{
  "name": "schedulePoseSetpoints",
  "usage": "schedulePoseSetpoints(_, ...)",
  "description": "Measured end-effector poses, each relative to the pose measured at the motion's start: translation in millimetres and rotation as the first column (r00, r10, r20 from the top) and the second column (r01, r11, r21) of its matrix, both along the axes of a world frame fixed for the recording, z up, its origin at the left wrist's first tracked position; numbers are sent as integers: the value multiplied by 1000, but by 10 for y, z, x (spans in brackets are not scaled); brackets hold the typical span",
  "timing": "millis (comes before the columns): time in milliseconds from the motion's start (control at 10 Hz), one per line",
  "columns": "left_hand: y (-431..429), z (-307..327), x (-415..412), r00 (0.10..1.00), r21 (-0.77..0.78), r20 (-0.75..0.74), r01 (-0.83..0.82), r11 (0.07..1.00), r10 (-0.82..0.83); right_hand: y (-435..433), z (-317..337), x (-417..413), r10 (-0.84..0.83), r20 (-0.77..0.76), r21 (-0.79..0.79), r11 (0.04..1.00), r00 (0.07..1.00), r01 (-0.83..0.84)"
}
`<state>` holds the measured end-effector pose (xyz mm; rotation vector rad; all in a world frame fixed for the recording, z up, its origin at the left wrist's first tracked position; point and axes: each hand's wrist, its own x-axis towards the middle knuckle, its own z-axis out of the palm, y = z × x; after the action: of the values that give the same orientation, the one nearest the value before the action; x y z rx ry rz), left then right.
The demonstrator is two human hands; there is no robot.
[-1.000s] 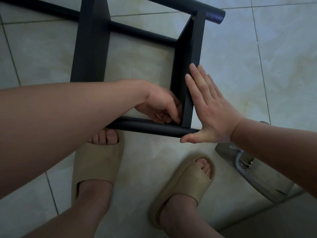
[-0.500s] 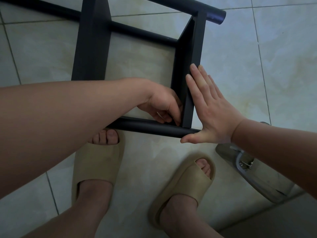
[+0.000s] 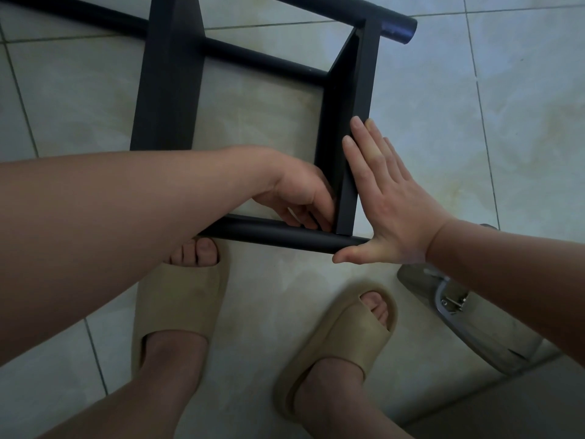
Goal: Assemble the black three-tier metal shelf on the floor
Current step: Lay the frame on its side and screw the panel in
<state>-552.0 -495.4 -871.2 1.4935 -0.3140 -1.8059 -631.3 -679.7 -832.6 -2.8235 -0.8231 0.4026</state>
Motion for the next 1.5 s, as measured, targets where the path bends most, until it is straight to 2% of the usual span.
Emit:
schedulePoseSetpoints(900, 1, 42, 44, 999, 3, -33, -15, 1000, 15, 7, 18, 2, 1, -12, -3, 1000, 1000, -1)
schedulePoseSetpoints(1100, 28, 33, 38, 996, 35, -82, 19, 999, -16, 6, 21, 2, 1, -15, -7, 1000, 1000, -1)
schedulePoseSetpoints(1500, 3, 26, 38, 999, -6, -46, -22, 1000, 21, 7, 18, 6, 0, -18, -7, 1000, 1000, 0)
